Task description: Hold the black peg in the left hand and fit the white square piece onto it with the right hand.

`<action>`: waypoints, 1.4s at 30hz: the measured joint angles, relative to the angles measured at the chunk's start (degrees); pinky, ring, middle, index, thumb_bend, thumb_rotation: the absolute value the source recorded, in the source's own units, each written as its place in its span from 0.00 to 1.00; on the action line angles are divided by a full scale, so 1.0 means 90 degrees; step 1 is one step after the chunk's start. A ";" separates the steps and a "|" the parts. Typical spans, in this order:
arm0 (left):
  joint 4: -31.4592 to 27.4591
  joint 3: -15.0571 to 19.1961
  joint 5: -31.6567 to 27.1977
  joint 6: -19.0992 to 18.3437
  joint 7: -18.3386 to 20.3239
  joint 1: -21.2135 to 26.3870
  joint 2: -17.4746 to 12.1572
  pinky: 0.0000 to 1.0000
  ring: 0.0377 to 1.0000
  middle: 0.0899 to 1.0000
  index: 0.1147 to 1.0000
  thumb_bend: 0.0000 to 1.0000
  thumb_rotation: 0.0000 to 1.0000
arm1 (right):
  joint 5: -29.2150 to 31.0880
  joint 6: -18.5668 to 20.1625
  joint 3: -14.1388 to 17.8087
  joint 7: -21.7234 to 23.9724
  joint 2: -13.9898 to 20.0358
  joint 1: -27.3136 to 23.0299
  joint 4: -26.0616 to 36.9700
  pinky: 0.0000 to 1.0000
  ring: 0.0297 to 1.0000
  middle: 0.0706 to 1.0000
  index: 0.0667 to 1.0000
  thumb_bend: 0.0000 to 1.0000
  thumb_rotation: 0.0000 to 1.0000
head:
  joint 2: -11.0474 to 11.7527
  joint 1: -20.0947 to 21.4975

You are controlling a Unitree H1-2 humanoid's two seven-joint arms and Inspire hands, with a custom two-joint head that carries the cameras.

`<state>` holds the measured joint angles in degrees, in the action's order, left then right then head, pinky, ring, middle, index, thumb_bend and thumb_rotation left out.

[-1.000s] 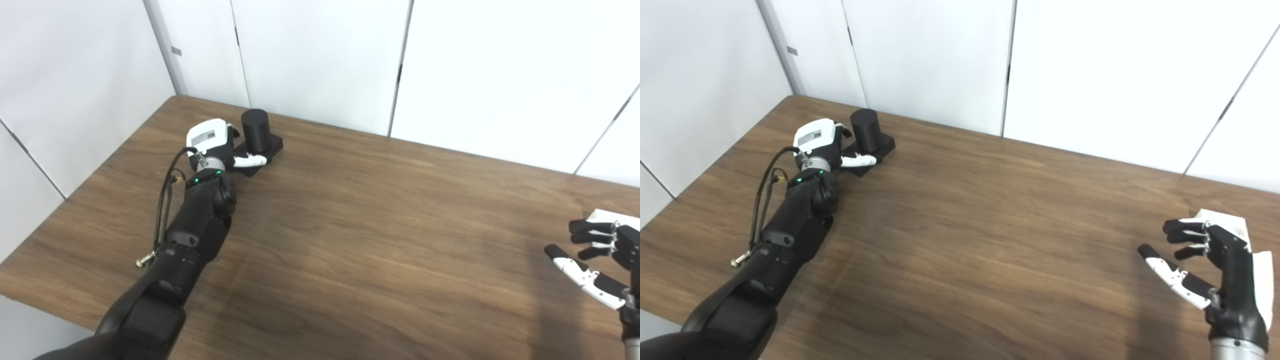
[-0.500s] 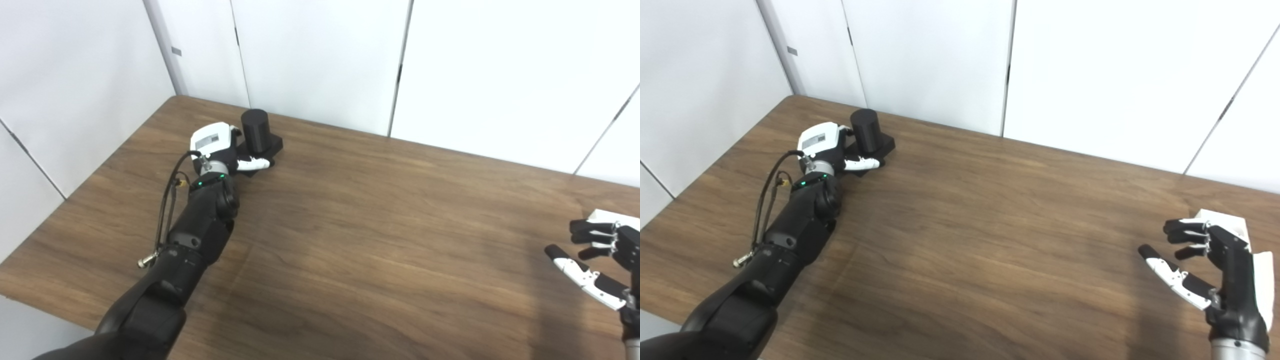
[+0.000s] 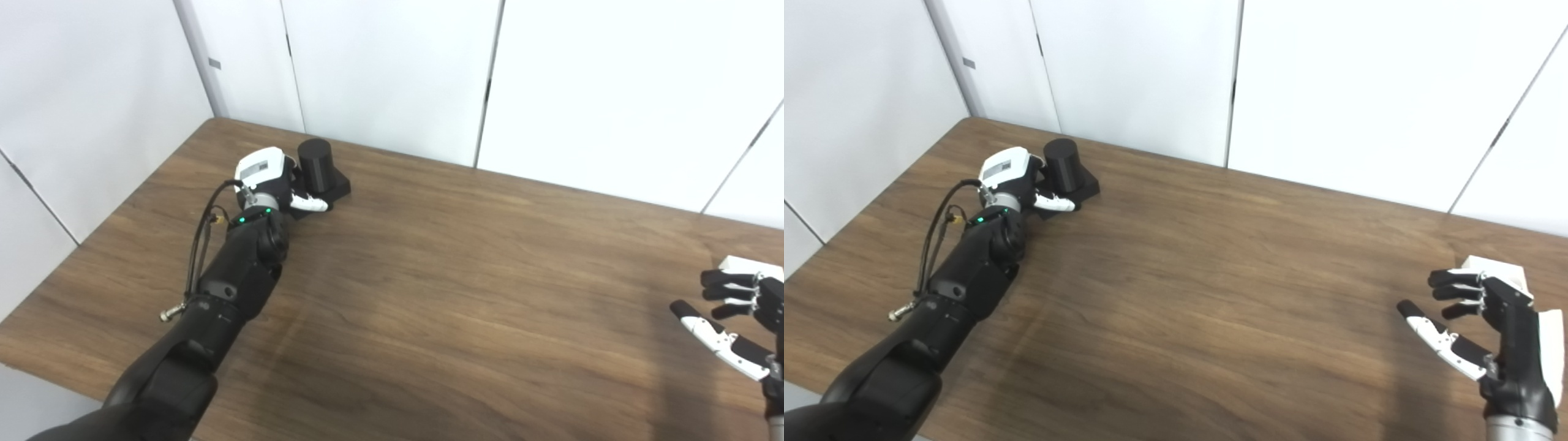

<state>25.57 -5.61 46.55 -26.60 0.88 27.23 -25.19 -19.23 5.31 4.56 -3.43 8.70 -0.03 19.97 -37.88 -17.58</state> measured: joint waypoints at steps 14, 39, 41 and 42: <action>-0.0263 -0.0133 -0.0519 0.0086 0.0433 -0.0047 -0.0246 0.76 0.91 0.84 0.42 0.52 0.07 | -0.0023 0.0007 -0.0001 0.0000 0.0000 -0.0001 0.0000 0.40 0.53 0.57 0.45 0.49 0.12 | -0.0049 0.0020; -0.1208 -0.0813 -0.1616 0.1988 0.1130 -0.0590 -0.0628 0.81 0.92 0.83 0.42 0.52 0.06 | 0.0036 0.0119 -0.0017 0.0006 -0.0006 -0.0024 0.0009 0.42 0.53 0.58 0.45 0.49 0.12 | -0.0117 0.0195; -0.1292 -0.0870 -0.1617 0.2090 0.1119 -0.0647 -0.0612 0.80 0.92 0.83 0.42 0.52 0.06 | 0.0153 0.0119 -0.0014 0.0025 -0.0007 -0.0025 0.0009 0.43 0.54 0.58 0.45 0.49 0.12 | -0.0117 0.0195; -0.1356 -0.0894 -0.1617 0.2106 0.1123 -0.0675 -0.0594 0.82 0.93 0.84 0.42 0.52 0.06 | 0.0232 0.0119 -0.0011 0.0038 -0.0007 -0.0025 0.0009 0.43 0.54 0.59 0.45 0.49 0.12 | -0.0117 0.0195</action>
<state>13.36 -13.65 32.00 -7.64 10.98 21.16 -30.53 -17.14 6.38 4.46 -3.08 8.65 -0.25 20.05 -38.94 -15.82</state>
